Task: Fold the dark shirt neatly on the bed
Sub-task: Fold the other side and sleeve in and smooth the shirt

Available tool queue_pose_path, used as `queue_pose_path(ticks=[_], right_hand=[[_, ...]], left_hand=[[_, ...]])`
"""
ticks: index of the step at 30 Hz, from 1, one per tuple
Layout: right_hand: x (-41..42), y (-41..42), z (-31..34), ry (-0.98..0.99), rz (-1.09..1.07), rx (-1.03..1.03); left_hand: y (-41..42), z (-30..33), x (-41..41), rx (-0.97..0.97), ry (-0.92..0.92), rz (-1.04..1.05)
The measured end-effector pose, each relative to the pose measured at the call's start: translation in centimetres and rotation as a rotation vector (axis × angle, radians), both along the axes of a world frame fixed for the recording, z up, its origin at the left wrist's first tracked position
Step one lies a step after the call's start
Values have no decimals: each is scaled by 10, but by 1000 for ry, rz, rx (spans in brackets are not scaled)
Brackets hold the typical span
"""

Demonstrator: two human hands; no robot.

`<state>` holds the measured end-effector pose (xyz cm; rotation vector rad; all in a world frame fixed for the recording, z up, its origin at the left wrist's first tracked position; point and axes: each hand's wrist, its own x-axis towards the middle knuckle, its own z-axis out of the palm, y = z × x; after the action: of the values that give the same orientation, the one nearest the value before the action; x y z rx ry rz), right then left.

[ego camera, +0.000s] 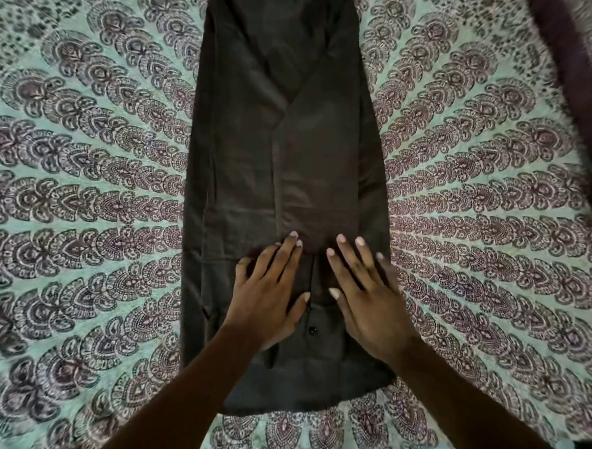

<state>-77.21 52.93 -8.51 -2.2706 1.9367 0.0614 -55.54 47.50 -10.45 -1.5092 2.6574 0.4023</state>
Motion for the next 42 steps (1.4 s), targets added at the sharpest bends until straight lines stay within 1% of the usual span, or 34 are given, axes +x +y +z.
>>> queue_pose_path(ticks=[2,4,5,6,9,10,12,14,17,20,22,24,29,32,34,38,40,42], right_hand=[[-6,-34,-6,6,127,24],[-15,-72,-16,53,268,63],[-21,-92,-19,81,287,66],[-28,-112,-19,103,261,66],[-42,-157,-9,123,94,55],[-43,-165,-6,129,96,47],[-44,-177,-1,153,202,21],[-48,-190,0,158,300,0],[-54,-216,1,101,267,-3],[-62,-250,-1,67,285,3],[-70,-277,-6,54,324,34],[-79,-303,-10,57,352,48],[-101,-367,-19,53,301,45],[-116,-409,-22,41,354,51],[-123,-436,-22,68,392,36],[-130,-479,-17,89,399,39],[-128,-489,-18,73,328,39],[-125,-492,-21,25,189,38]], left_hand=[[2,-3,1,-10,-38,-17],[3,-6,2,-11,-50,-26],[3,-7,2,-13,-49,-28],[2,-7,2,-14,-47,-29],[0,-6,2,16,-43,-27],[0,-3,3,22,-48,-29],[-6,5,-1,2,-39,-45],[-28,16,-13,-87,43,-13],[-89,25,-45,-175,135,134],[-166,18,-79,-170,107,222],[-206,6,-92,-151,51,202],[-228,-8,-96,-159,20,180],[-226,-27,-92,-153,66,200],[-228,-28,-93,-149,65,197],[-229,-30,-92,-146,51,196],[-230,-32,-88,-163,54,178],[-231,-33,-88,-167,59,175],[-231,-32,-88,-165,63,177]])
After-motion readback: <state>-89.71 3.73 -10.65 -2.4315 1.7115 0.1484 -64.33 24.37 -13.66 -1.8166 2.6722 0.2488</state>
